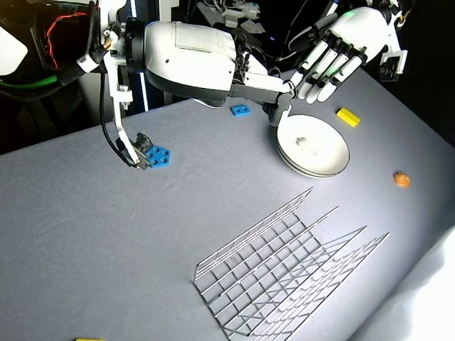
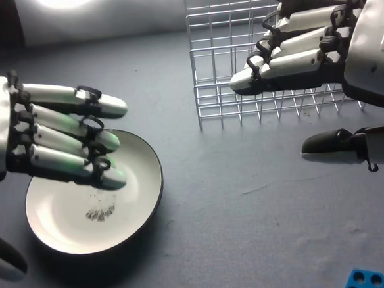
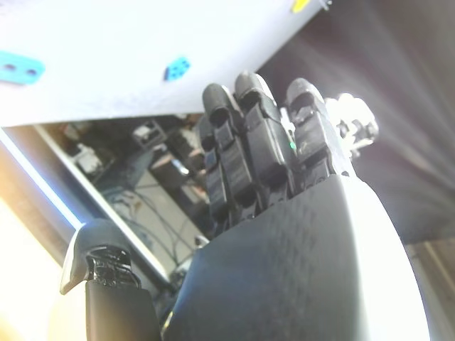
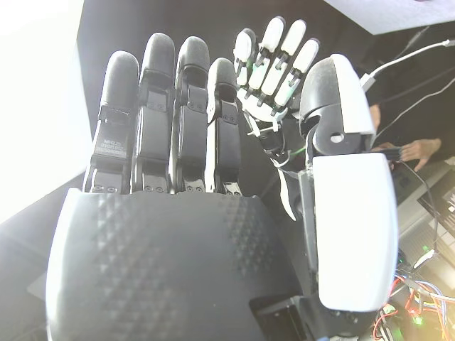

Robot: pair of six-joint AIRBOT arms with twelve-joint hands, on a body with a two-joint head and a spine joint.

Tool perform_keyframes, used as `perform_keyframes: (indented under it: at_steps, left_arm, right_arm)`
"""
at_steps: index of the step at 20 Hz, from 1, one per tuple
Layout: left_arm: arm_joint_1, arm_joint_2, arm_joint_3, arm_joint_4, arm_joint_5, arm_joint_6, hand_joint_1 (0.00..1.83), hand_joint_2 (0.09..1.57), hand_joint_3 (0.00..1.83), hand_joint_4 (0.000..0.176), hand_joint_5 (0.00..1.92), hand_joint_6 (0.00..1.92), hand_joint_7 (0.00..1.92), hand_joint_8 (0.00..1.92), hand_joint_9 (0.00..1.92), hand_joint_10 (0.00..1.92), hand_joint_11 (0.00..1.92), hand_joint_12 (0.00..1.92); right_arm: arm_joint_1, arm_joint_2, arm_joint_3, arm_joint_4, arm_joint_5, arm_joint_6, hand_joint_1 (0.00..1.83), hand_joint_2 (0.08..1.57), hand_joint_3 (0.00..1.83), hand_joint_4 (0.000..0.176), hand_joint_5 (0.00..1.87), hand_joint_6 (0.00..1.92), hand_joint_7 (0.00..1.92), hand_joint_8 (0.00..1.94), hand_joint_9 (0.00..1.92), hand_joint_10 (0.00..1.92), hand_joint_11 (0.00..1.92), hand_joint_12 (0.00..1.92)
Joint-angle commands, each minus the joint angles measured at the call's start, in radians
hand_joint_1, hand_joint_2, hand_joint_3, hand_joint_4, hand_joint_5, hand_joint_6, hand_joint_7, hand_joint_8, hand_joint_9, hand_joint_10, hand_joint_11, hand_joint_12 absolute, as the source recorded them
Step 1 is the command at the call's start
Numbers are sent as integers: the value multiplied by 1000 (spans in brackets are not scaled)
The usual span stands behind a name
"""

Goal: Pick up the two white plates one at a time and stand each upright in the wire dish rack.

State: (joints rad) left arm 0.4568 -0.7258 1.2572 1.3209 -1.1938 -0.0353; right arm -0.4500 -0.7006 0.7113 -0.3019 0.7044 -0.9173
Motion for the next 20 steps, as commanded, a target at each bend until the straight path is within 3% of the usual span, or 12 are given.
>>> perform_keyframes:
  at_steps: [1, 2, 3, 9, 13, 20]
  left_arm:
    - [-16, 0, 1, -90, -55, -11, 0, 918, 321, 0, 77, 21, 53, 10, 39, 16, 9, 75]
    - [-20, 0, 3, -88, -61, -13, 0, 1038, 72, 0, 75, 1, 59, 1, 43, 0, 0, 86]
    - [-27, 0, 6, -78, -66, -15, 0, 1065, 18, 0, 95, 0, 73, 0, 59, 0, 4, 112]
    - [-79, -4, 16, 49, -74, -107, 0, 1073, 14, 0, 68, 7, 37, 5, 32, 3, 2, 106]
    - [-84, -14, 16, 144, -44, -104, 0, 1061, 5, 0, 74, 5, 52, 7, 43, 5, 4, 113]
    - [-55, -40, 38, 179, 19, -94, 0, 1046, 0, 0, 3, 0, 0, 0, 0, 0, 1, 31]
  right_arm:
    - [15, 1, -5, 21, 116, -3, 0, 995, 181, 0, 0, 7, 0, 0, 0, 0, 0, 0]
    - [15, 1, -7, 21, 116, -6, 0, 1061, 59, 0, 0, 0, 0, 0, 0, 0, 0, 0]
    - [15, 1, -7, 21, 116, -8, 0, 1124, 16, 0, 77, 10, 32, 1, 0, 0, 0, 0]
    - [15, 0, -10, 18, 110, -24, 0, 1130, 11, 0, 0, 0, 0, 0, 0, 0, 0, 0]
    - [16, -1, -13, -6, 111, -38, 0, 1144, 14, 0, 1, 0, 1, 0, 0, 0, 0, 0]
    - [12, -2, -13, -6, 133, -42, 0, 1150, 12, 0, 0, 0, 0, 0, 0, 0, 0, 0]
